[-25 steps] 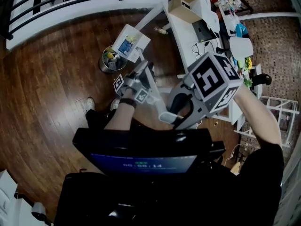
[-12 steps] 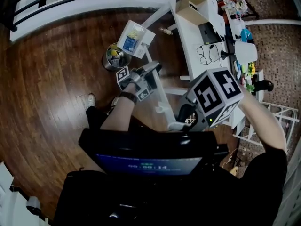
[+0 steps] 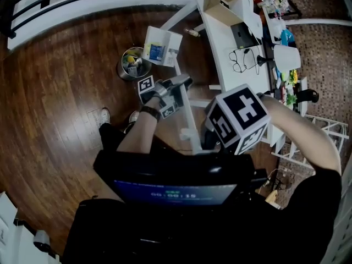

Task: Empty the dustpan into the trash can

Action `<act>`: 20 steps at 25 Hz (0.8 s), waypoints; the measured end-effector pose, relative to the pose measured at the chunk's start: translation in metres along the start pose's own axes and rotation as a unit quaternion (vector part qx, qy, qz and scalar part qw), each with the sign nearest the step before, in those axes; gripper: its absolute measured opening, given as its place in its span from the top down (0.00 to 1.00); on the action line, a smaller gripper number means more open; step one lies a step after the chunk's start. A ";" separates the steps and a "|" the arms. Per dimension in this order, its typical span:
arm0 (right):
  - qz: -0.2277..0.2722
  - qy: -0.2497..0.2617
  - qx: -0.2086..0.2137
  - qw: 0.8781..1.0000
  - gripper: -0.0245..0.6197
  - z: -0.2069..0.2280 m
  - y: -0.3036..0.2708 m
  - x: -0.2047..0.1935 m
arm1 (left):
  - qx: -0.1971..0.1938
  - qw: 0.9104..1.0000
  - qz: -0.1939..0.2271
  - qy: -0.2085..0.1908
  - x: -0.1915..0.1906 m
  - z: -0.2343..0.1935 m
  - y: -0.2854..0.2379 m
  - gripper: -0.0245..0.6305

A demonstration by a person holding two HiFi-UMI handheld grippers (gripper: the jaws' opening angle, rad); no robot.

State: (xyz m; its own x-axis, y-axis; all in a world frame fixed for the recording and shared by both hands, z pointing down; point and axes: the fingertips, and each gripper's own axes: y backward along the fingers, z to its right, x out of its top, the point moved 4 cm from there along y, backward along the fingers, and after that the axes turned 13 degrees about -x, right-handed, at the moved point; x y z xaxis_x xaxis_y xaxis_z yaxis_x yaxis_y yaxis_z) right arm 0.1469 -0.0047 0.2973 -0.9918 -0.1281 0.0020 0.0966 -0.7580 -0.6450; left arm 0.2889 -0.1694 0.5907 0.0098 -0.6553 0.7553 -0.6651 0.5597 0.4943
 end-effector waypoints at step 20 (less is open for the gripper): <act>-0.123 0.026 0.062 0.990 0.77 -0.002 -0.015 0.001 | -0.012 1.000 0.021 -0.011 0.007 0.000 0.000 0.85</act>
State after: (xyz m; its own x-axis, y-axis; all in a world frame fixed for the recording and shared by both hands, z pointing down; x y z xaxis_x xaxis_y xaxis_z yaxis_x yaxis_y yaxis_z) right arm 0.1445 0.0077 0.3053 -0.9892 0.1011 0.1058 -0.1421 -0.8356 -0.5306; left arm 0.2885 -0.1737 0.5955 -0.0348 -0.6415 0.7663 -0.6458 0.5996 0.4727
